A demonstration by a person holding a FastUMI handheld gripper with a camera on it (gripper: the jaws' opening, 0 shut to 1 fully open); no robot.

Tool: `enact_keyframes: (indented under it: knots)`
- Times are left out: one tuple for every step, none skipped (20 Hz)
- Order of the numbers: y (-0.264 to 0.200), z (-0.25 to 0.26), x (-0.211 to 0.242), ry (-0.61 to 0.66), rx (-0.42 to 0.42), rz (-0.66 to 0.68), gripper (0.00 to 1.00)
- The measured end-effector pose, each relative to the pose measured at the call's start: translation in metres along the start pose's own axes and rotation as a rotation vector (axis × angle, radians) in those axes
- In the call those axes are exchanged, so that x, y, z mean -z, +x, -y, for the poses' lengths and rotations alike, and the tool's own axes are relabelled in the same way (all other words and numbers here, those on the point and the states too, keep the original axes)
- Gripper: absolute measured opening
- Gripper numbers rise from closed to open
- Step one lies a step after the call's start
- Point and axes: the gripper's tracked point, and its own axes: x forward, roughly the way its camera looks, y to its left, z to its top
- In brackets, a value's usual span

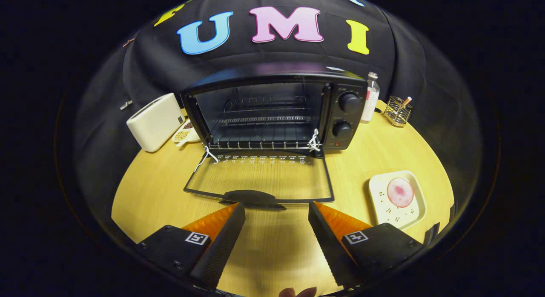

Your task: Open the toaster oven, put the food inside, and close the toaster oven door.

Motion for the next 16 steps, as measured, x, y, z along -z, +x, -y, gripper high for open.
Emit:
enact_keyframes:
  knots:
    - [-0.008, 0.012, -0.006, -0.002, -0.011, 0.004, 0.99]
    - [-0.016, 0.026, -0.009, -0.009, -0.019, 0.004, 0.99]
    - [-0.025, 0.042, -0.012, -0.017, -0.024, -0.004, 0.99]
    - [-0.031, 0.059, -0.012, -0.021, -0.030, -0.015, 0.99]
    - [-0.034, 0.078, -0.012, -0.028, -0.028, -0.029, 0.99]
    - [-0.037, 0.099, -0.011, -0.035, -0.019, -0.044, 0.99]
    - [-0.039, 0.121, -0.010, -0.034, -0.008, -0.057, 0.99]
    - [-0.039, 0.141, -0.007, -0.027, 0.001, -0.077, 0.99]
    - [-0.038, 0.160, -0.005, -0.016, 0.005, -0.103, 1.00]
    - [-0.038, 0.178, -0.002, -0.004, 0.008, -0.125, 1.00]
    - [-0.036, 0.196, 0.000, 0.005, 0.009, -0.150, 1.00]
    - [-0.035, 0.214, 0.004, 0.011, 0.014, -0.180, 1.00]
    - [-0.032, 0.231, 0.007, 0.012, 0.014, -0.217, 1.00]
    - [-0.029, 0.245, 0.012, 0.016, 0.013, -0.254, 1.00]
    - [-0.025, 0.259, 0.015, 0.022, 0.009, -0.289, 0.99]
    - [-0.019, 0.270, 0.019, 0.032, 0.003, -0.322, 0.99]
